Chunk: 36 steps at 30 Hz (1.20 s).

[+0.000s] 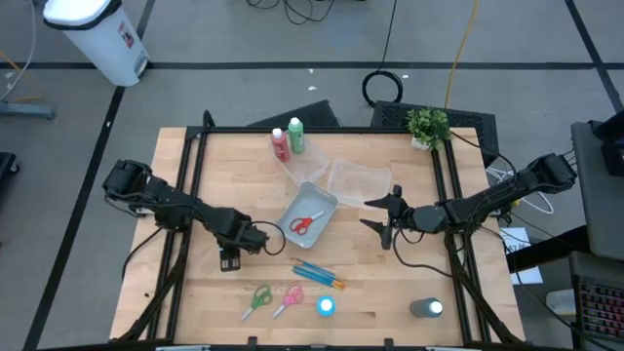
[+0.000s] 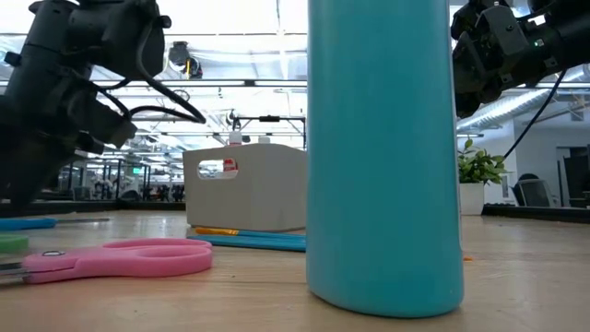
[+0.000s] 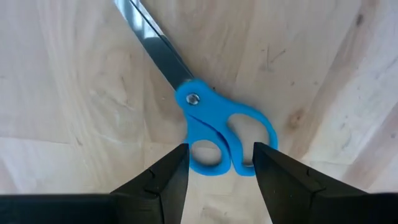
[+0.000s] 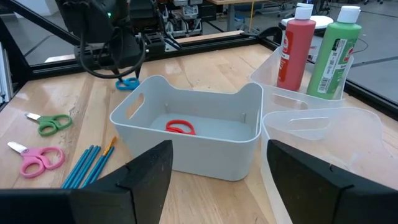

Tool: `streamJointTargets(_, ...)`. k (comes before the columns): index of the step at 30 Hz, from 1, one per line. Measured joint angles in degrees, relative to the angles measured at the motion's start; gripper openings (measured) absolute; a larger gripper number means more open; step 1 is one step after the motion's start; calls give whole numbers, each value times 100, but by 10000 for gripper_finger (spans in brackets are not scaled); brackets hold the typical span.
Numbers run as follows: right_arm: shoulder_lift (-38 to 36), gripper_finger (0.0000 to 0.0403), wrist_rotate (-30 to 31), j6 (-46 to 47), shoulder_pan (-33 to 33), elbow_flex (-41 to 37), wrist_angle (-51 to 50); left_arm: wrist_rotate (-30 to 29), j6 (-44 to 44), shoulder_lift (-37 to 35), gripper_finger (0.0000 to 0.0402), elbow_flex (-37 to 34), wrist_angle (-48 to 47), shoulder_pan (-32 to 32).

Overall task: Pick & Place Paint Supplies
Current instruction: Put the blue scissors into the blue bin

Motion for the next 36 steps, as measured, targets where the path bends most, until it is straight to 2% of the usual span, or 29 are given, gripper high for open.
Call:
streamJointTargets(6, 0, 251, 0, 0, -2, 0, 0, -98, -453, 0, 186, -7, 94, 21)
streamJointTargets(15, 0, 251, 0, 0, 0, 0, 0, 61, -1189, 0, 186, -7, 155, -115)
streamJointTargets(30, 0, 251, 0, 0, -2, 0, -35, 261, -1315, -2, 186, -20, 257, -105)
streamJointTargets(36, 1, 251, 0, 0, -1, 0, -44, 355, -1552, -2, 186, -238, 256, -1)
